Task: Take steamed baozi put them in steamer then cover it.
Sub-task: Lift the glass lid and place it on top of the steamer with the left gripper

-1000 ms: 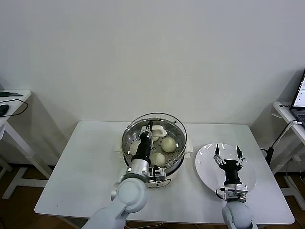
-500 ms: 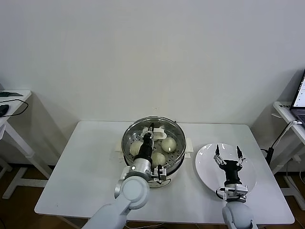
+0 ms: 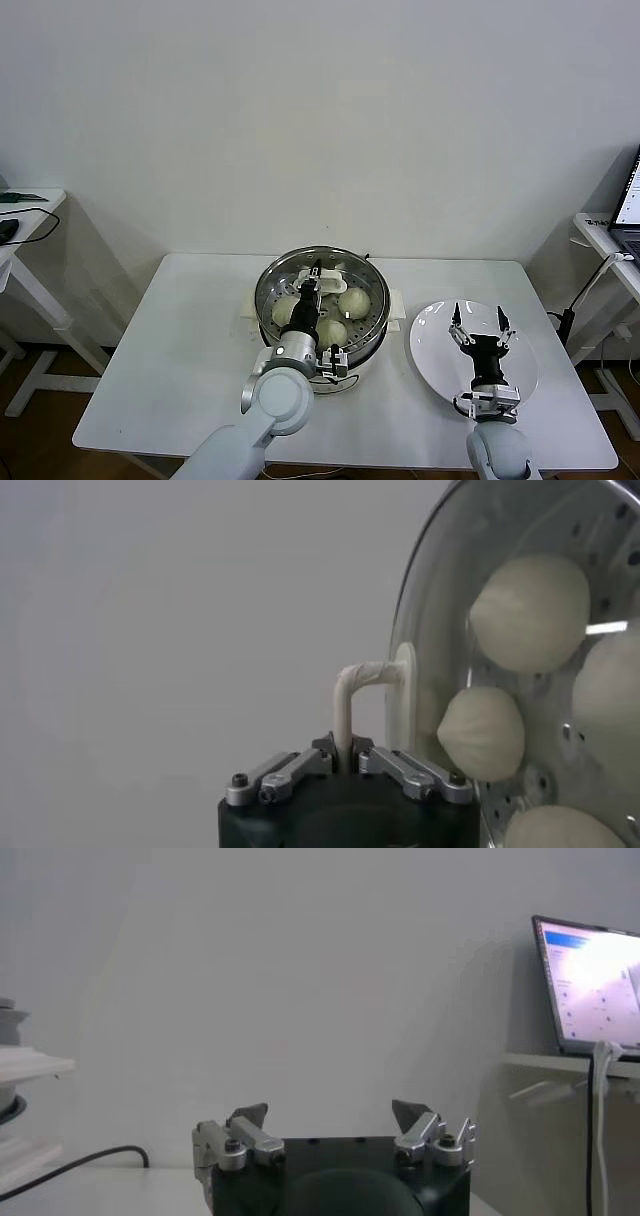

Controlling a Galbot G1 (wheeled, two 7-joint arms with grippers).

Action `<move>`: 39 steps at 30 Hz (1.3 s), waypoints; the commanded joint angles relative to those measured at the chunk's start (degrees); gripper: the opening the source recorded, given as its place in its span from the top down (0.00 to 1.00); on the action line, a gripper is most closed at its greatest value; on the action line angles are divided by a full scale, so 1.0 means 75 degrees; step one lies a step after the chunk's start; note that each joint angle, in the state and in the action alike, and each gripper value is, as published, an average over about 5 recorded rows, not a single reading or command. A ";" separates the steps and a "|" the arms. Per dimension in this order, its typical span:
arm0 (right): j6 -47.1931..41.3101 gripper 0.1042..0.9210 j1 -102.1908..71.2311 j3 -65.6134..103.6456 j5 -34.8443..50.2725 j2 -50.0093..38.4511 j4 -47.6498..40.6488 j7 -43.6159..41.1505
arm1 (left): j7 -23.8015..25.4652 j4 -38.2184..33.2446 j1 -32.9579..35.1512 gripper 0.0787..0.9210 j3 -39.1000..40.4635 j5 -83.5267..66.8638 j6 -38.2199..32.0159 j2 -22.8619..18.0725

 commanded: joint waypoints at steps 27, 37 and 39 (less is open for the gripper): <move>-0.0019 0.12 0.0001 0.0047 0.0046 -0.0029 0.0033 0.0000 | -0.0060 0.0142 0.0155 0.86 -0.0006 0.0088 -0.0107 -0.0088; -0.0018 0.12 -0.0010 0.0040 0.0048 -0.0026 0.0022 -0.0007 | -0.0050 0.0016 0.0268 0.75 -0.0072 0.0061 -0.0030 -0.0107; -0.0019 0.12 -0.0010 0.0035 0.0047 -0.0025 0.0020 -0.0009 | -0.0048 -0.0126 0.0342 0.68 -0.0091 0.0014 -0.0008 -0.0066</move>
